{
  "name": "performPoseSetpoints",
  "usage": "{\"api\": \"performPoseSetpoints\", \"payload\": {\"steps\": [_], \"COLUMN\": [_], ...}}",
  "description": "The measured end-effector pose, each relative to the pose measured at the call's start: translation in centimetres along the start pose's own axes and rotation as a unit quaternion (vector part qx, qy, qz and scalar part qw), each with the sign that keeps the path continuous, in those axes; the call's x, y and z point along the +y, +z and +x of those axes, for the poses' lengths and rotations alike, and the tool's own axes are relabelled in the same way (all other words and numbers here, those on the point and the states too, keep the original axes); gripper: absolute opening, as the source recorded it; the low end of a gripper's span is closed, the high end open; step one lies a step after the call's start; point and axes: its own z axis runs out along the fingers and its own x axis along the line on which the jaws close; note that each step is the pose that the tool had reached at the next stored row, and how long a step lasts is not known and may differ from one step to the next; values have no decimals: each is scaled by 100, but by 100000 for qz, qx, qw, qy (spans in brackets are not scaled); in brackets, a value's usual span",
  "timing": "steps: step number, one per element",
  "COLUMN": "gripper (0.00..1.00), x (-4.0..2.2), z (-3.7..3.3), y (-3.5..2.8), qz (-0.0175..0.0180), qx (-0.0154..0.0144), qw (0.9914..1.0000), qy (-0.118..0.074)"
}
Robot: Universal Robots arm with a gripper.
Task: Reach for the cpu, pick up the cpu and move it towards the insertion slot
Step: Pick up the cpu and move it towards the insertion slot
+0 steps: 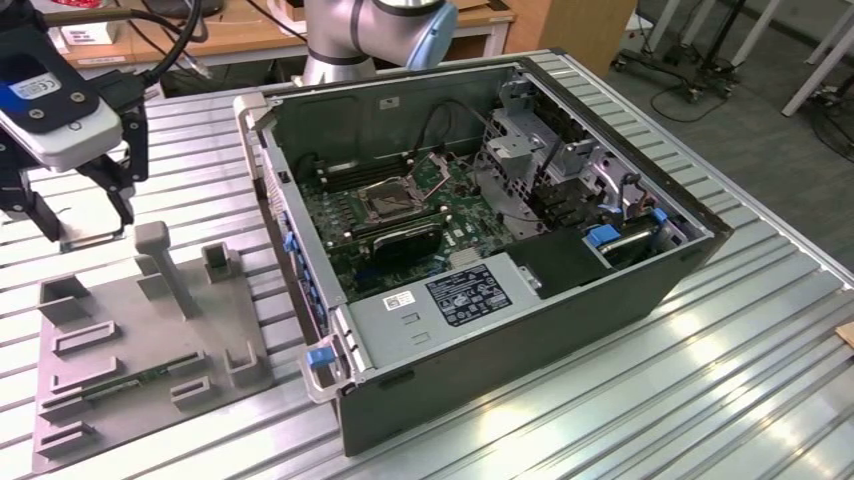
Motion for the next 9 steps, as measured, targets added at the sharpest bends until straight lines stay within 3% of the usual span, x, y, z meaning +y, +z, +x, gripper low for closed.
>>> {"api": "performPoseSetpoints", "payload": {"steps": [9], "gripper": [54], "x": [-1], "z": [-92], "y": [1], "qz": [2], "qx": [-2], "qw": [100000], "qy": [3]}}
